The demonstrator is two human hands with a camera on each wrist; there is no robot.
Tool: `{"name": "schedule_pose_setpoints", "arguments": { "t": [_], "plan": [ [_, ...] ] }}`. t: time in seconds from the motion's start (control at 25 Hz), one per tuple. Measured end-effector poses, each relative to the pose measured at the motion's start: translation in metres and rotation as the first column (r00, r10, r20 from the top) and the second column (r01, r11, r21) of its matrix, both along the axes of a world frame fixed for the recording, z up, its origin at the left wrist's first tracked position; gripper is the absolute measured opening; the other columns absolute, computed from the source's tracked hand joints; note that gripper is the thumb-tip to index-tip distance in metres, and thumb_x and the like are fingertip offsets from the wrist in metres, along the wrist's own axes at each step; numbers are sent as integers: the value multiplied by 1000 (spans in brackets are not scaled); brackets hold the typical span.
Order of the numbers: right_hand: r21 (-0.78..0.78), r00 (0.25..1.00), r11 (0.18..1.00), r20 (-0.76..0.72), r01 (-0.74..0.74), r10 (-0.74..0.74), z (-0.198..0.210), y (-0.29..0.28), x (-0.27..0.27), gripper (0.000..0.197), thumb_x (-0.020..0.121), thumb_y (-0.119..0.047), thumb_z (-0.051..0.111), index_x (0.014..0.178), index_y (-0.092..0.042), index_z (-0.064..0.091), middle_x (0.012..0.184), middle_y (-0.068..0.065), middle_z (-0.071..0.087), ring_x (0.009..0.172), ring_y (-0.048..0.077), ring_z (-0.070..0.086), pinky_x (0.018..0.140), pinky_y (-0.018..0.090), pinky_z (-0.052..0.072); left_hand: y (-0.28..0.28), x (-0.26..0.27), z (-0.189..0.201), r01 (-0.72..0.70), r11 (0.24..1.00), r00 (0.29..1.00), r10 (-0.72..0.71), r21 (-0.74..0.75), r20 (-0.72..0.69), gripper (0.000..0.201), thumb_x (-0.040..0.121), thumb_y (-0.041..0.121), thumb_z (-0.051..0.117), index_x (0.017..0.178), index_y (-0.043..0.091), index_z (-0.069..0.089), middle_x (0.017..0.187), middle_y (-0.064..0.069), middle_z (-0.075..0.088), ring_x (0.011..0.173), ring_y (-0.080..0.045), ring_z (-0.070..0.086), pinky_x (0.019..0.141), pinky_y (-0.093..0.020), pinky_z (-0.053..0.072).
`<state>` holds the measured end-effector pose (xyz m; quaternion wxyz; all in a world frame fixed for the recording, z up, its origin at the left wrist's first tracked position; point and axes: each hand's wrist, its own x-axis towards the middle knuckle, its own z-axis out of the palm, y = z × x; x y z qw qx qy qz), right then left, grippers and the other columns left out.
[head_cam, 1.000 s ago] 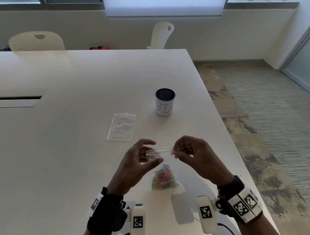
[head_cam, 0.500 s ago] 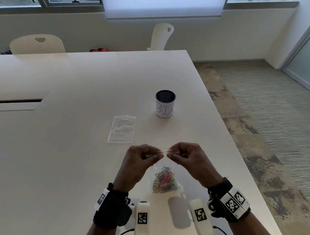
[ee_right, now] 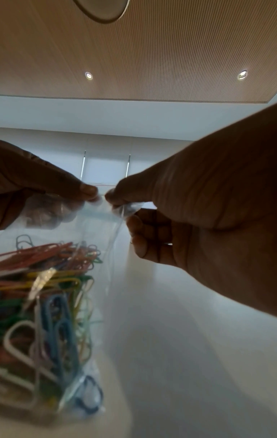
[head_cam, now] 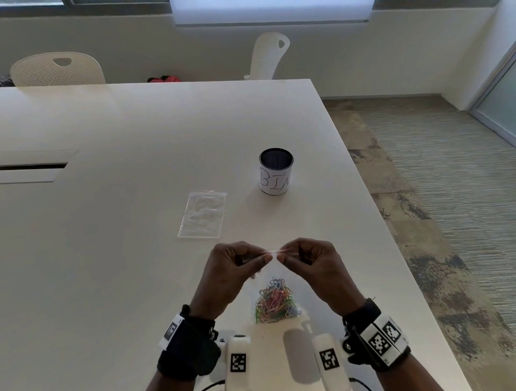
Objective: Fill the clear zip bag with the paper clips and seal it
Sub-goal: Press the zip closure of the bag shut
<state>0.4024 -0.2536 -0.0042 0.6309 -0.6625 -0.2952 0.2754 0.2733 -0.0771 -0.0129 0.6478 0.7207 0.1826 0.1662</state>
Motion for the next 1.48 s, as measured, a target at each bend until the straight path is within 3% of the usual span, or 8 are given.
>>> {"name": "schedule_pose_setpoints", "arguments": {
  "t": [0.24,0.4,0.52,0.64,0.8,0.96,1.24,1.48],
  "plan": [
    [27,999,999,2,-37,37,-3,-2,4,11,89,-12,79,98,-5,80,90,12,80,85,16,74,83,27,59,5,-1,-3,41,998,998,-42,38,36,12,87,19,86,96,13,88,81,-6,77,65,-14,66,63,-27,56],
    [33,1000,999,16,-21,20,-5,-1,3,10,89,-11,80,97,-5,81,89,13,81,85,17,75,83,29,60,6,-1,-5,42,993,997,-48,107,57,12,86,26,84,94,19,89,82,-2,77,65,-13,66,62,-27,57],
    [39,999,999,48,20,-22,-9,1,0,7,90,-11,79,94,-5,80,87,14,80,82,29,75,81,41,60,6,-1,-8,30,980,996,-45,198,72,5,89,20,85,93,22,88,84,2,78,68,-11,67,63,-27,56],
    [42,994,998,105,40,-44,-12,4,-5,3,92,-6,77,88,-5,78,83,14,77,81,37,71,76,41,58,3,0,-12,16,970,995,-39,244,88,6,92,11,85,92,17,87,88,2,78,79,-17,73,70,-31,59],
    [19,984,999,173,27,-30,-13,5,-8,2,91,-8,78,91,-9,77,86,7,78,84,31,74,80,42,62,-1,1,-13,-9,958,994,-23,288,108,9,92,5,83,89,14,84,89,6,77,82,-14,73,73,-20,56],
    [36,992,999,124,33,-38,-11,4,-9,3,90,-10,79,92,-12,78,88,5,80,87,26,77,79,32,62,0,-2,-11,-8,967,992,-24,256,122,5,91,21,84,94,19,87,90,4,80,83,-19,75,74,-31,61],
    [55,998,998,63,28,-32,-11,-1,-10,4,90,-11,80,93,-10,80,90,8,81,87,27,77,82,35,62,5,-6,-11,29,938,987,-83,346,141,13,89,21,85,101,19,89,92,8,82,82,-16,76,74,-25,61],
    [60,998,998,59,8,-11,-10,-1,-10,5,89,-9,80,94,-7,79,90,8,81,84,17,76,77,27,60,2,-6,-10,21,947,985,-76,320,158,13,88,28,83,98,22,88,90,9,81,80,-13,76,74,-23,60]
  ]
}}
